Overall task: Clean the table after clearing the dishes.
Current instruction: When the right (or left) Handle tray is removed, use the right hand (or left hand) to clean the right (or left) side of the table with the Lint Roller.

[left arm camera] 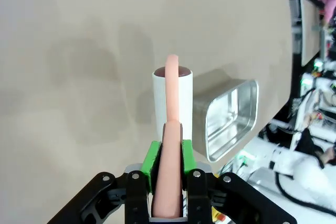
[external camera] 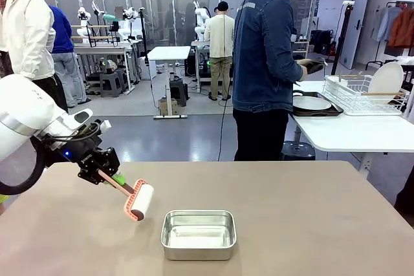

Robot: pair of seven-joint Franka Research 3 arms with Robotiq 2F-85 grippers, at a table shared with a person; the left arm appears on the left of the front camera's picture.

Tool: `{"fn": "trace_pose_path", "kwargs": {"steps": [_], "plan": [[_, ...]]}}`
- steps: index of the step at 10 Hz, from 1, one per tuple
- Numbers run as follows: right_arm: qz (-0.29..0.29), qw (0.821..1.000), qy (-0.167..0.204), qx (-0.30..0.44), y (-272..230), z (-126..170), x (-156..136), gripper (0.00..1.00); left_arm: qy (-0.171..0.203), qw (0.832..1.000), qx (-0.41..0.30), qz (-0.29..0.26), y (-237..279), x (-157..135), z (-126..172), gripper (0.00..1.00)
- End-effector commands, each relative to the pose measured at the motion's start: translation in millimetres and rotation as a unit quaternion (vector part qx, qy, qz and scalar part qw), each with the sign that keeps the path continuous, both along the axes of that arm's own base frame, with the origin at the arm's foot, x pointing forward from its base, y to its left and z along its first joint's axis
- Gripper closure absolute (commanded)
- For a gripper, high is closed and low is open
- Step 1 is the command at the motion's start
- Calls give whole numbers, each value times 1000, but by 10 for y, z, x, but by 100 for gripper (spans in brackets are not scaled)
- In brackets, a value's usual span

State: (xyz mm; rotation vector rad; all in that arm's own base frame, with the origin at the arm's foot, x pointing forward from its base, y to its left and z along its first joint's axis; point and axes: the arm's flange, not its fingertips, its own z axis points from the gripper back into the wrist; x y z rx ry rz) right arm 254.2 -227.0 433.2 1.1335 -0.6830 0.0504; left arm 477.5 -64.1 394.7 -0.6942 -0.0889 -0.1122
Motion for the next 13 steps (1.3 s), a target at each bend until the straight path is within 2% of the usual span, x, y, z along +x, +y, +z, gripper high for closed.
{"fn": "trace_pose_path", "kwargs": {"steps": [1, 3, 9, 13], "plan": [[5, 1000, -7, 1, 5, 6, -21, 0, 4, 998, -35, 53, 62, 124, -152, 78], [5, 1000, -7, 1, 5, 6, -21, 0, 15, 995, -64, 75, 144, 182, -282, 78], [5, 1000, -7, 1, 5, 6, -21, 0, 16, 994, -101, 37, 431, 221, -704, 78], [5, 1000, -7, 1, 5, 6, -21, 0, 10, 994, -107, 22, 483, 176, -791, 78]]}}
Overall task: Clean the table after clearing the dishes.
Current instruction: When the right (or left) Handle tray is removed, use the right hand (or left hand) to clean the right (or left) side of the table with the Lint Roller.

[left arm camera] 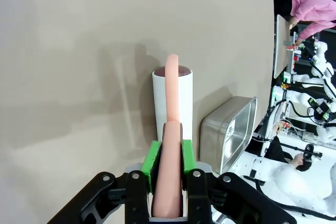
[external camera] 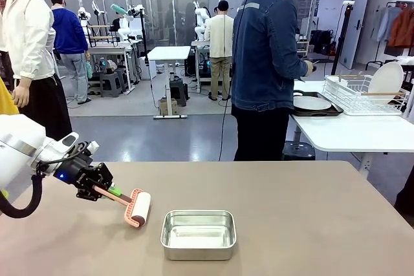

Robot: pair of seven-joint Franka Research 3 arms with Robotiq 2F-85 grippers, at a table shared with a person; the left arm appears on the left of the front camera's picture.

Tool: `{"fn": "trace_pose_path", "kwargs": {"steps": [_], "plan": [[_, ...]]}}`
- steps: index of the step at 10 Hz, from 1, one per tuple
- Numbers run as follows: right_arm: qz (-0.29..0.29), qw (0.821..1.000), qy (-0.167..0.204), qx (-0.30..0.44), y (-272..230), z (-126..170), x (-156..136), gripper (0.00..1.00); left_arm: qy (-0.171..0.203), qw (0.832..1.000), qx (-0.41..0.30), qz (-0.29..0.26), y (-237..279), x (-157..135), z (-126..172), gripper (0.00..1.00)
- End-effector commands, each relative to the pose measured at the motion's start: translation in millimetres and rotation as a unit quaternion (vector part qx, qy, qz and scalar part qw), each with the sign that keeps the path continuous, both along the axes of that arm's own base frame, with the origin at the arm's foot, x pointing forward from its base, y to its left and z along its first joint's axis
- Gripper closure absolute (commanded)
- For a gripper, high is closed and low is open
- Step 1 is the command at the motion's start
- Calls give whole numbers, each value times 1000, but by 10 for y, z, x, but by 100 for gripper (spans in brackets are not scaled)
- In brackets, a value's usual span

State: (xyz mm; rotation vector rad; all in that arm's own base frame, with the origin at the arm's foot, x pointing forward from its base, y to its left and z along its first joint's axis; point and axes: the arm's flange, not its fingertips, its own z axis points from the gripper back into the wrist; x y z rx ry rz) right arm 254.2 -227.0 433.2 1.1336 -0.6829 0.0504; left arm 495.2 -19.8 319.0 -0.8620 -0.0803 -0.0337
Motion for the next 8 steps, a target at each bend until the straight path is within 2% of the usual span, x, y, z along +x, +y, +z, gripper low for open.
{"fn": "trace_pose_path", "kwargs": {"steps": [1, 3, 5, 8], "plan": [[5, 1000, -7, 1, 4, 6, -21, 0, -9, 1000, -17, -11, 57, -12, -28, 78], [5, 1000, -7, 1, 4, 6, -21, 0, 3, 1000, 5, 5, 218, -82, -58, 78], [5, 1000, -7, 1, 4, 6, -21, 0, 32, 998, 55, 10, 464, -236, -19, 78], [5, 1000, -7, 1, 4, 6, -21, 0, 31, 994, 98, 36, 986, -603, 294, 78]]}}
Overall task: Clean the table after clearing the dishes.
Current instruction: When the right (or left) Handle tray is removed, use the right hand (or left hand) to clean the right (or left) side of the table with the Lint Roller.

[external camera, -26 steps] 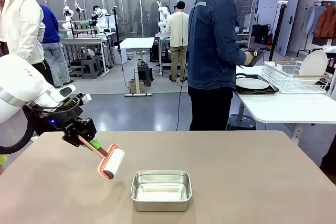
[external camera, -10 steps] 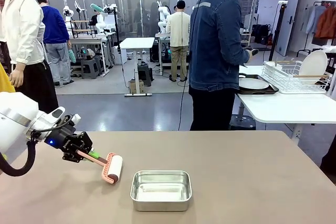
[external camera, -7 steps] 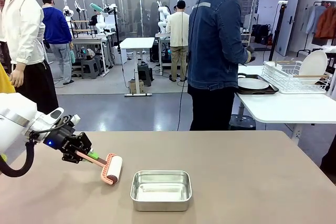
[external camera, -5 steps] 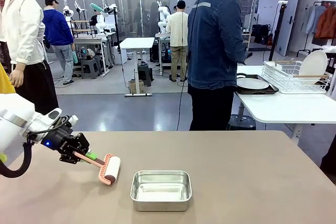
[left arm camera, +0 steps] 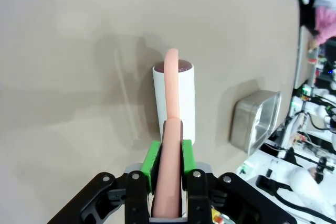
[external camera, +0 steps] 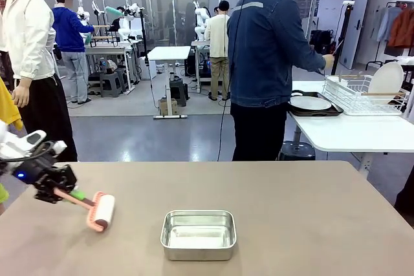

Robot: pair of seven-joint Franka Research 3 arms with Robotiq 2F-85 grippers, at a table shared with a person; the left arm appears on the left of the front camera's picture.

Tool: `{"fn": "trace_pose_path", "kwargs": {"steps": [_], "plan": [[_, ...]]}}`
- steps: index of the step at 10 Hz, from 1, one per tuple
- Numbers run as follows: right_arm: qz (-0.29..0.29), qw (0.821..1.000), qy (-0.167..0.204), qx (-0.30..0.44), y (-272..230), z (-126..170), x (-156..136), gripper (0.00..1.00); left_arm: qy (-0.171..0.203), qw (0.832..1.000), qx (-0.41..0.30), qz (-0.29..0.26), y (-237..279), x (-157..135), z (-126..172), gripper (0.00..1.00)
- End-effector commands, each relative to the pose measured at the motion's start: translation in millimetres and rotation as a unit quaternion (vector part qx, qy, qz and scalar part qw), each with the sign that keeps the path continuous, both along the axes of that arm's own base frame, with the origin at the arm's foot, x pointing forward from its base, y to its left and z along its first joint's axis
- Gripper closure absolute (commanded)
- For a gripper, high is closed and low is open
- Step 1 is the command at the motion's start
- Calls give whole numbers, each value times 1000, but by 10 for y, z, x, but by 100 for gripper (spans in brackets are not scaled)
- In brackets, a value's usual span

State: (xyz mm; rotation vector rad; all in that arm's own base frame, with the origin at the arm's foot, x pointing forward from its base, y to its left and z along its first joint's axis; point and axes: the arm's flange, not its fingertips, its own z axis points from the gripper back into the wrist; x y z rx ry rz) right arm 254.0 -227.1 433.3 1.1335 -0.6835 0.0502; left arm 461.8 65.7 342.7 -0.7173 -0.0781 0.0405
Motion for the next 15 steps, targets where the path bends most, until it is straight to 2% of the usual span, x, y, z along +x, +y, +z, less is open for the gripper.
{"fn": "trace_pose_path", "kwargs": {"steps": [1, 4, 6, 7, 8, 11, 12, 13, 15], "plan": [[5, 1000, -7, 1, 6, 5, -19, 0, 28, 998, 52, 12, 295, -367, 167, 78], [5, 1000, -7, 1, 6, 5, -19, 0, 69, 991, 115, 30, 507, -557, 348, 78], [5, 1000, -7, 1, 6, 5, -19, 0, 84, 983, 151, 67, 630, -624, 403, 78], [5, 1000, -7, 1, 6, 5, -19, 0, 95, 973, 189, 94, 700, -654, 453, 78], [5, 1000, -7, 1, 6, 5, -19, 0, 89, 966, 213, 118, 750, -653, 529, 78], [5, 1000, -7, 1, 6, 5, -19, 0, 63, 963, 234, 119, 715, -593, 685, 78], [5, 1000, -7, 1, 6, 5, -19, 0, 33, 977, 192, 90, 624, -555, 763, 78], [5, 1000, -7, 1, 6, 5, -19, 0, 2, 990, 142, 28, 440, -544, 886, 78], [5, 1000, -7, 1, 6, 5, -19, 0, -41, 991, 108, -64, -50, -363, 1050, 78]]}}
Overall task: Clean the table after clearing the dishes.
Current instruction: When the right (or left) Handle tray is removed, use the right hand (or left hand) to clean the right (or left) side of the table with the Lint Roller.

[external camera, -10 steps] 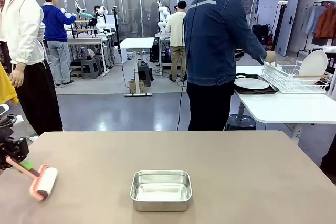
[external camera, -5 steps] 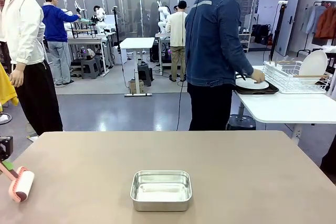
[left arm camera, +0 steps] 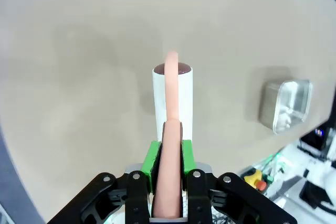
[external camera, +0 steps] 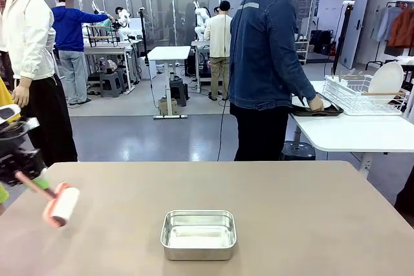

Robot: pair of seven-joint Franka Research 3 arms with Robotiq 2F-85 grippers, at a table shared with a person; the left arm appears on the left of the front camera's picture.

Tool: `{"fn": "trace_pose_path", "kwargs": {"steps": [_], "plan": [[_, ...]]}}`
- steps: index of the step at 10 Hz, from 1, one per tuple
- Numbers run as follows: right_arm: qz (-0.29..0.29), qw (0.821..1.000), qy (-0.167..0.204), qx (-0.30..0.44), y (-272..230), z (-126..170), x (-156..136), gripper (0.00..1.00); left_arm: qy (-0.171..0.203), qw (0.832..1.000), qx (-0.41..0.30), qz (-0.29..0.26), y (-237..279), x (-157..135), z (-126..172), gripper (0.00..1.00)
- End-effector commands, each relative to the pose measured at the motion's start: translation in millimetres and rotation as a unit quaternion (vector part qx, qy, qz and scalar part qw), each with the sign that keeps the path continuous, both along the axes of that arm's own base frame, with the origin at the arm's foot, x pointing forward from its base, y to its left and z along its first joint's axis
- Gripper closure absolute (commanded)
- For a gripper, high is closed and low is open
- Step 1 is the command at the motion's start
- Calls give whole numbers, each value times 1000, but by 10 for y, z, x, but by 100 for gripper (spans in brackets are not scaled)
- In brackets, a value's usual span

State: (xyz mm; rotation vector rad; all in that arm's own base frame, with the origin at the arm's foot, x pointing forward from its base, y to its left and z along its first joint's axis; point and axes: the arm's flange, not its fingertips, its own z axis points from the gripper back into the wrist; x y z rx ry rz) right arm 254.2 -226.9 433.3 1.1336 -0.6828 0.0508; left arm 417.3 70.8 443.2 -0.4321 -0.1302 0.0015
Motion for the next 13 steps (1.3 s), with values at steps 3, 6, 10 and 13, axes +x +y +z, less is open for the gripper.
{"fn": "trace_pose_path", "kwargs": {"steps": [3, 6, 10, 13], "plan": [[5, 1000, -7, 1, 3, 5, -21, 0, 8, 986, -37, -165, -933, 334, 187, 78], [5, 1000, -7, 1, 3, 5, -21, 0, 7, 958, 42, -283, -1721, 435, 531, 78], [5, 1000, -7, 1, 3, 5, -21, 0, 5, 965, 11, -261, -1773, 334, 426, 78], [5, 1000, -7, 1, 3, 5, -21, 0, 5, 965, 11, -261, -1773, 334, 426, 78]]}}
